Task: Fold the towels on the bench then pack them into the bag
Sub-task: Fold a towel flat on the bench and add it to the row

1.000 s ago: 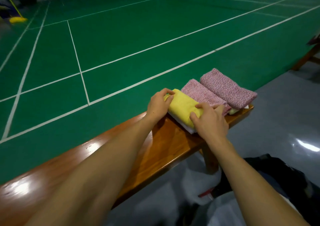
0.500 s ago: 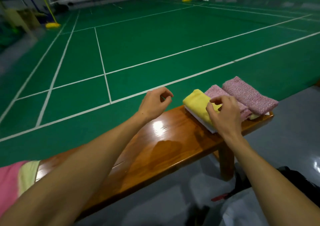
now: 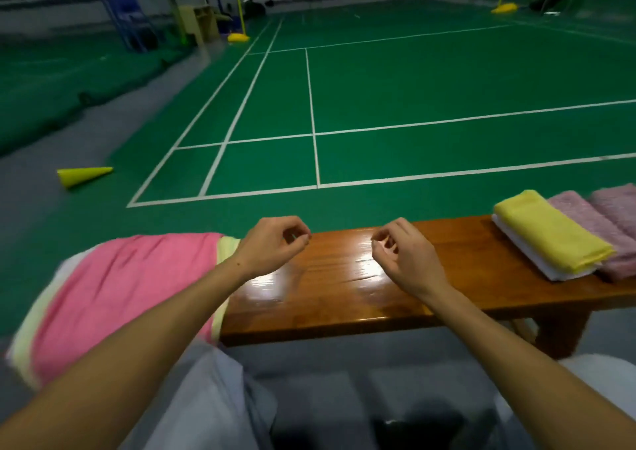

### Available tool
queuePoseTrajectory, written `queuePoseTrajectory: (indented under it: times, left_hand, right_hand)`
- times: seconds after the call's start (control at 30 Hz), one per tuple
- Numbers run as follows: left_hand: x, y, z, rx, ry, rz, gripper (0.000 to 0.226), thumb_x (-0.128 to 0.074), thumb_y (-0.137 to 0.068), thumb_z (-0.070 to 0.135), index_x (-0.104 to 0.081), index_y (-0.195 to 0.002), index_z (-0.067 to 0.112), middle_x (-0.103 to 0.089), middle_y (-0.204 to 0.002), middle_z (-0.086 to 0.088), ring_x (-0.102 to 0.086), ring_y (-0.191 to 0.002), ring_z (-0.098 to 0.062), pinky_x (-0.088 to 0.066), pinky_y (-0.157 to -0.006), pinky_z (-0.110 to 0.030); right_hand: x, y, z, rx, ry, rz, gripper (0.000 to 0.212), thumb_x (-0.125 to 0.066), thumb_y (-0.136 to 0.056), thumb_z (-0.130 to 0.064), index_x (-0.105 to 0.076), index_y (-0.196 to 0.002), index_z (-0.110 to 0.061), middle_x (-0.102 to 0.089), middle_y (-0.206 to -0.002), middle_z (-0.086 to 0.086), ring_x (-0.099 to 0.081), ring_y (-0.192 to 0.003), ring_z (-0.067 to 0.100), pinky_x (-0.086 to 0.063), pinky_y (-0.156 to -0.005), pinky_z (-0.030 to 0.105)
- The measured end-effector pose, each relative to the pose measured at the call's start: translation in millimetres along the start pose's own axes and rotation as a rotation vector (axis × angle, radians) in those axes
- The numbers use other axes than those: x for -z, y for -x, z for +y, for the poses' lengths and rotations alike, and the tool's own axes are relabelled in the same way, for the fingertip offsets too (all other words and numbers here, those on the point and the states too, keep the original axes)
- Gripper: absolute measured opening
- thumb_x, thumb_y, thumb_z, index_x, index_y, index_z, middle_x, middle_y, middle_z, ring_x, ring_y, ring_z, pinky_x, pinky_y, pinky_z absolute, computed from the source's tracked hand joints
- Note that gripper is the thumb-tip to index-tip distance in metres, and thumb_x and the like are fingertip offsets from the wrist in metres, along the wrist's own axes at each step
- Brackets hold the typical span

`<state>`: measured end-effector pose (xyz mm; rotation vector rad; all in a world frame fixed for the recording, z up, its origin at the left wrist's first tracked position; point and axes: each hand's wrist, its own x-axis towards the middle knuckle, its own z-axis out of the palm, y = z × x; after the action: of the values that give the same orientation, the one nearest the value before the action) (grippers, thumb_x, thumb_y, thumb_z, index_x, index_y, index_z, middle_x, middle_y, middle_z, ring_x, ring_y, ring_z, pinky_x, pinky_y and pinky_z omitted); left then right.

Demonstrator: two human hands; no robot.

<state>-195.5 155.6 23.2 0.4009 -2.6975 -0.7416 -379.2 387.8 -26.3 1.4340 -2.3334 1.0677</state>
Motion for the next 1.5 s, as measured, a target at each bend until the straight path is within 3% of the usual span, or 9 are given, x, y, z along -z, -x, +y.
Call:
queuePoseTrajectory:
  times: [0.13, 0.33, 0.5, 0.63, 0.77, 1.0, 1.2, 1.33, 1.5]
  left_hand:
    - [53, 59, -59, 0.125, -0.04, 0.034, 0.024, -0.058, -0.089, 0.049, -0.074, -0.093, 0.031, -0.074, -0.085, 0.016, -0.069, -0.078, -0.006, -0.059, -0.075, -0.038]
    - [105, 142, -141, 0.335, -0.149, 0.082, 0.006, -0.067, -0.09, 0.033, -0.073, -0.089, 0.033, -0.073, -0.084, 0.018, -0.066, -0.077, 0.0, -0.057, -0.074, -0.032]
    - [132, 194, -192, 0.494, -0.24, 0.073, 0.012, -0.063, -0.088, 0.04, -0.072, -0.089, 0.032, -0.072, -0.081, 0.02, -0.065, -0.074, 0.002, -0.057, -0.071, -0.034]
    - [148, 224, -219, 0.58, -0.329, 0.055, 0.005, -0.069, -0.092, 0.032, -0.07, -0.089, 0.036, -0.069, -0.081, 0.023, -0.065, -0.076, -0.003, -0.055, -0.07, -0.032]
    - [160, 241, -240, 0.693, -0.374, 0.138, 0.011, -0.072, -0.088, 0.033, -0.067, -0.083, 0.041, -0.069, -0.081, 0.023, -0.069, -0.081, -0.011, -0.059, -0.073, -0.037]
    - [164, 239, -258, 0.919, -0.213, 0.385, 0.044, -0.084, -0.084, 0.022, -0.064, -0.12, 0.01, -0.066, -0.108, -0.007, -0.064, -0.1, -0.029, -0.053, -0.091, -0.044]
    - [160, 221, -242, 0.953, -0.112, 0.328, 0.01, -0.082, -0.084, 0.012, -0.076, -0.081, 0.021, -0.074, -0.085, 0.004, -0.069, -0.09, -0.021, -0.05, -0.082, -0.033]
    - [152, 207, -228, 1.009, -0.139, 0.27, 0.046, -0.087, -0.081, 0.03, -0.067, -0.118, 0.012, -0.07, -0.113, -0.01, -0.065, -0.104, -0.03, -0.049, -0.087, -0.038]
    - [133, 168, -189, 1.025, 0.18, 0.167, 0.014, -0.078, -0.085, 0.006, -0.07, -0.097, 0.007, -0.063, -0.082, -0.011, -0.051, -0.069, -0.021, -0.035, -0.052, -0.025]
  right_hand:
    - [-67, -15, -64, 0.049, -0.091, -0.161, 0.008, -0.062, -0.096, -0.035, -0.062, -0.096, -0.027, -0.058, -0.093, -0.013, -0.055, -0.081, 0.005, -0.053, -0.071, 0.036]
    - [-156, -32, -164, 0.103, -0.247, -0.359, 0.006, -0.061, -0.096, -0.03, -0.063, -0.094, -0.025, -0.061, -0.09, -0.013, -0.058, -0.08, 0.008, -0.053, -0.076, 0.037]
    - [-222, -39, -216, -0.14, -0.238, -0.518, 0.027, -0.063, -0.096, -0.038, -0.071, -0.106, -0.014, -0.076, -0.097, 0.002, -0.068, -0.09, 0.022, -0.055, -0.078, 0.039]
    - [-250, -47, -237, -0.388, -0.229, -0.54, 0.034, -0.069, -0.086, -0.04, -0.065, -0.075, -0.008, -0.061, -0.066, 0.006, -0.06, -0.067, 0.029, -0.033, -0.046, 0.032]
    - [-267, -56, -239, -0.574, -0.386, -0.63, 0.026, -0.075, -0.069, -0.036, -0.063, -0.065, -0.013, -0.06, -0.059, 0.003, -0.057, -0.059, 0.023, -0.044, -0.055, 0.033]
    - [-233, -57, -227, -0.695, -0.667, -0.58, 0.022, -0.076, -0.091, -0.014, -0.069, -0.07, -0.011, -0.064, -0.065, 0.004, -0.058, -0.053, 0.013, -0.049, -0.053, 0.029]
    - [-202, -50, -213, -0.712, -0.851, -0.483, 0.008, -0.068, -0.096, -0.007, -0.061, -0.093, -0.005, -0.064, -0.078, 0.013, -0.062, -0.055, 0.022, -0.049, -0.049, 0.035]
    - [-172, -51, -205, -0.708, -0.982, -0.308, 0.012, -0.058, -0.096, 0.005, -0.056, -0.091, -0.006, -0.054, -0.073, 0.006, -0.05, -0.056, 0.014, -0.045, -0.039, 0.024]
    - [-127, -57, -162, -0.697, -0.965, -0.208, 0.019, -0.058, -0.093, 0.004, -0.055, -0.084, -0.012, -0.054, -0.07, 0.002, -0.049, -0.059, 0.013, -0.052, -0.05, 0.032]
